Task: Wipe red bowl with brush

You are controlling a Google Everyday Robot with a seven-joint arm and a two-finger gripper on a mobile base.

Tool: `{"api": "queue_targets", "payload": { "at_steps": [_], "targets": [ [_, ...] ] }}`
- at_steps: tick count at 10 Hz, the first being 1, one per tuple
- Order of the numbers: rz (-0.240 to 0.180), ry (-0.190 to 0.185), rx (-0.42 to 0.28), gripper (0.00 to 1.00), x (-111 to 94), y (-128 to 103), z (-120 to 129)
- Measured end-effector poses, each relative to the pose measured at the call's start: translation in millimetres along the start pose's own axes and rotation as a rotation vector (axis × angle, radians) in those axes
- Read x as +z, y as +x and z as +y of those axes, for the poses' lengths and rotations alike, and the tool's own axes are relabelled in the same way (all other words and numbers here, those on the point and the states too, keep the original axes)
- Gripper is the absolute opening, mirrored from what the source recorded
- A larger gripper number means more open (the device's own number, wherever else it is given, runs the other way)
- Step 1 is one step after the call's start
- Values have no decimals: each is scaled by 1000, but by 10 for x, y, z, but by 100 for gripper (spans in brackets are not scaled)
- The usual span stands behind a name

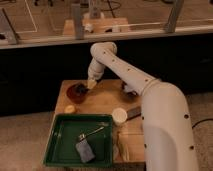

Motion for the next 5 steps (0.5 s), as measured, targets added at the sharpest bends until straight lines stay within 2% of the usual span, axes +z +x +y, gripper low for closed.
{"api": "queue_targets", "payload": {
  "at_steps": [1, 5],
  "targets": [
    [2, -1, -18, 0, 37, -143, -12],
    [-7, -6, -59, 0, 102, -357, 37]
  ]
}}
